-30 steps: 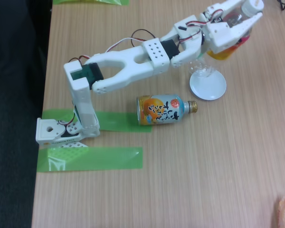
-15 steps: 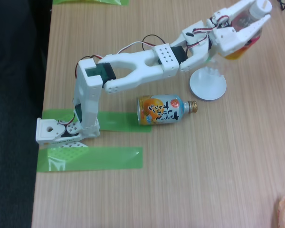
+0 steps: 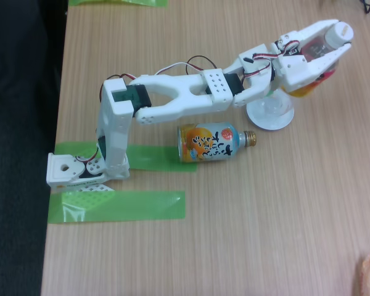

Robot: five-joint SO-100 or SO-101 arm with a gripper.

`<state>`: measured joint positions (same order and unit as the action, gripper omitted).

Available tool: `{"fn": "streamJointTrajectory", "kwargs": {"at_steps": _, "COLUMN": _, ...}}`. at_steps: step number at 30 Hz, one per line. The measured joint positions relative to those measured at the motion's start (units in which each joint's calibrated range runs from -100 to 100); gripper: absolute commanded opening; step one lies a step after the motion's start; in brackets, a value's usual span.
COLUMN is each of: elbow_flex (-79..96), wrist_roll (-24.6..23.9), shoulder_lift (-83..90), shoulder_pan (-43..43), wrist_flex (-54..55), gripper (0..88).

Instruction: Pick up the plastic bottle and stand it up on the white place

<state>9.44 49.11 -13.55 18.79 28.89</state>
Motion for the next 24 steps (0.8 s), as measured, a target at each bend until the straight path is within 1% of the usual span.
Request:
{"fn": "streamJointTrajectory", "kwargs": {"at_steps": 15, "elbow_flex": 0.9, "wrist_roll": 0.0, "shoulder_lift": 3.5, "shoulder_pan": 0.0, "wrist_flex": 0.0, "gripper": 6.9}}
{"fn": "streamJointTrajectory", "kwargs": {"at_steps": 24, "elbow_flex": 5.8, "wrist_roll": 0.0, "shoulder_lift": 14.6, "shoulder_pan": 0.0, "wrist_flex": 0.0, "gripper": 6.9}}
